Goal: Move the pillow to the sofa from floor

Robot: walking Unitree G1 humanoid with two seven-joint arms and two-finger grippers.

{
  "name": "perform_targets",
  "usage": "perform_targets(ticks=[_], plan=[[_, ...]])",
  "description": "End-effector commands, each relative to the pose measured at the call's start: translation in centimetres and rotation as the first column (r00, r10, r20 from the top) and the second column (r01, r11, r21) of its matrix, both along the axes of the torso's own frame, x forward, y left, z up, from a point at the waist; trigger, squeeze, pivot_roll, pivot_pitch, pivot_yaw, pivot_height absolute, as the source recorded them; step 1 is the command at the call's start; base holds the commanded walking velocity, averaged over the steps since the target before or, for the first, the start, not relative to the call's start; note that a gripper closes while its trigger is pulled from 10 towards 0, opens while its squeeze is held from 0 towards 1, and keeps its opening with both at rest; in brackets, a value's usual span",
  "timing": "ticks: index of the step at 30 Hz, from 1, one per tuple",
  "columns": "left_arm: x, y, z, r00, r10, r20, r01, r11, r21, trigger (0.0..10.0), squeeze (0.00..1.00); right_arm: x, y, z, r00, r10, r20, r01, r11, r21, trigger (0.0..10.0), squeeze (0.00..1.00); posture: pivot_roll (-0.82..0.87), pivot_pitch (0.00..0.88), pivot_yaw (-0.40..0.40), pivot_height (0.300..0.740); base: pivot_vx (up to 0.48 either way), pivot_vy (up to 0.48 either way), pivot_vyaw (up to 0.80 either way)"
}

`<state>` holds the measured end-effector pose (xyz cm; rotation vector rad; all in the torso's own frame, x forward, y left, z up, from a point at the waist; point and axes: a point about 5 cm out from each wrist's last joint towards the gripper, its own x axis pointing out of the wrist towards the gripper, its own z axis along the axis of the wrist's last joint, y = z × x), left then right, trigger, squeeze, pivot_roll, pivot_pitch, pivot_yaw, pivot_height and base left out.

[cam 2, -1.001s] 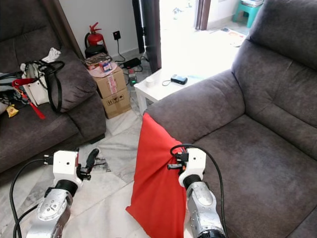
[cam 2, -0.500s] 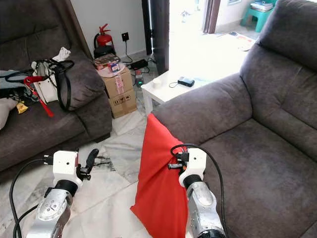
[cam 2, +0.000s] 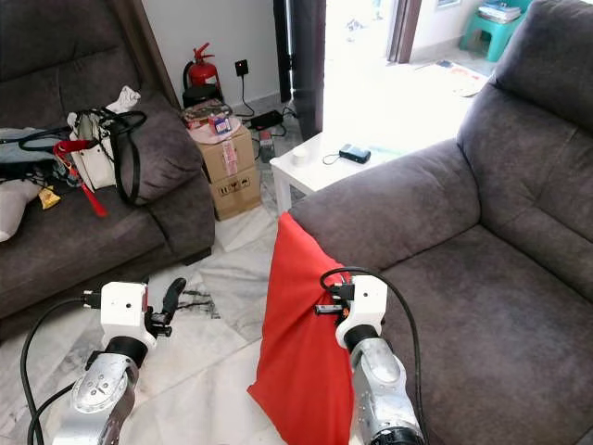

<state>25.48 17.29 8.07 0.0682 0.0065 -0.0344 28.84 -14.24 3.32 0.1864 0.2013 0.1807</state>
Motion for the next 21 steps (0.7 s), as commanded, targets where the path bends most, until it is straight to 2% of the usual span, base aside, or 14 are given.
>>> perform_targets(ticks=[1, 21], plan=[[-0.14, 0.55, -0.3, 1.0, 0.022, -0.016, -0.022, 1.0, 0.011, 10.0, 0.0, 1.87, 0.59, 3.53, 0.987, 0.006, 0.161, -0.009, 1.0, 0.022, 10.0, 0.0, 0.06, 0.032, 0.027, 0.74, 0.0, 0.48, 0.0], [-0.01, 0.38, -0.38, 1.0, 0.029, -0.013, -0.029, 1.0, 0.005, 10.0, 0.0, 2.11, 0.35, 3.57, 0.988, 0.003, 0.153, -0.005, 1.0, 0.013, 10.0, 0.0, 0.06, 0.023, 0.018, 0.74, 0.0, 0.48, 0.0]])
